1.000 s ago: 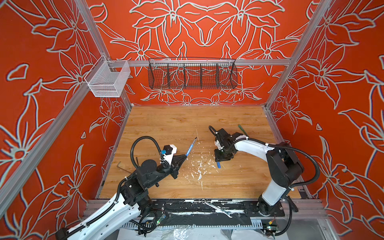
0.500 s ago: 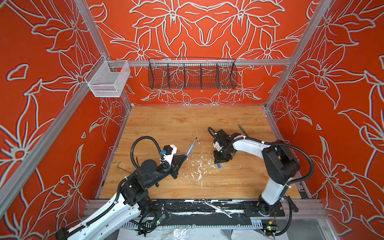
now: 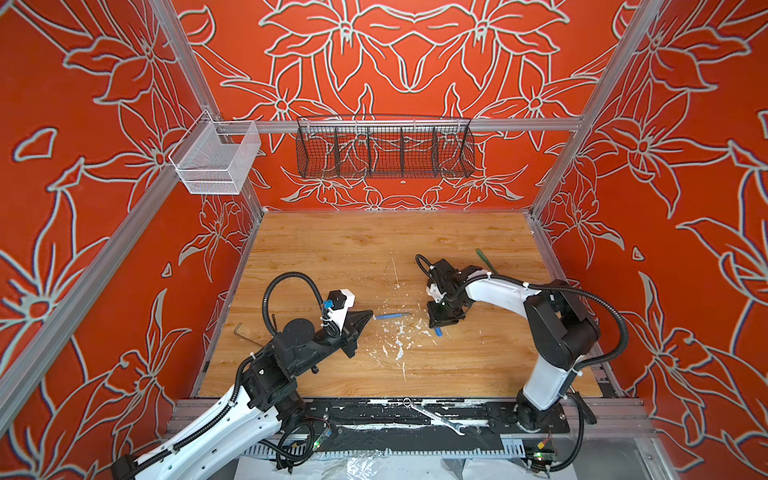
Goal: Insert the pens into the pen caps
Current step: 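Lay the blue pen on the table and open the left gripper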
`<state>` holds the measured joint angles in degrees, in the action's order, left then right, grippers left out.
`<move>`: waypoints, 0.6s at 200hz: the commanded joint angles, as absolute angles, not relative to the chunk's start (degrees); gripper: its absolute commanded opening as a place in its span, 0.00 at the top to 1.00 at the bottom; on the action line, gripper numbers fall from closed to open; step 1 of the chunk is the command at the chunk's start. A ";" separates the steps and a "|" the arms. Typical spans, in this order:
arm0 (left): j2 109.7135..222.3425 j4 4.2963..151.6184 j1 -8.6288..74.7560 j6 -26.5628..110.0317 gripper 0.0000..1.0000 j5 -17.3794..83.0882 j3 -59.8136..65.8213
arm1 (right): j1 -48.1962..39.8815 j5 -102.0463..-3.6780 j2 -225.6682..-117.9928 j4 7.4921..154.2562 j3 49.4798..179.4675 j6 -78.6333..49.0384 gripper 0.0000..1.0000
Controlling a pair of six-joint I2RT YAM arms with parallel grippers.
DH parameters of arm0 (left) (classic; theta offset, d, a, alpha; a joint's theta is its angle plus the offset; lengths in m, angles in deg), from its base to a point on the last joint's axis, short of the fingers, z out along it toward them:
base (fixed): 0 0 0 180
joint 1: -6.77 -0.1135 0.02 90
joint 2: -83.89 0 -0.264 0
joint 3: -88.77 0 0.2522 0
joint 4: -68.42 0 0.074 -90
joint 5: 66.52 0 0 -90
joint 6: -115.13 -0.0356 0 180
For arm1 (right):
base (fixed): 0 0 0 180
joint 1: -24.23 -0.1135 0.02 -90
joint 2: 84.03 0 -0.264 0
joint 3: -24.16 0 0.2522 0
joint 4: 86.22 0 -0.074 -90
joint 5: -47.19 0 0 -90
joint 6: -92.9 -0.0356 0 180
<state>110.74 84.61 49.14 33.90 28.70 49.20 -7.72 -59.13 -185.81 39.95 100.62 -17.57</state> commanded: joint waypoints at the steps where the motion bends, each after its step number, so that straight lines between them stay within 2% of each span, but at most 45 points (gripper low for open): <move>1: 110.50 83.33 48.96 33.48 1.00 28.63 49.09 | -7.50 -56.60 -184.48 37.71 100.82 -17.47 0.60; 120: 112.62 85.74 48.87 35.57 1.00 24.72 47.63 | -7.33 -55.79 -179.92 39.61 101.28 -18.88 0.54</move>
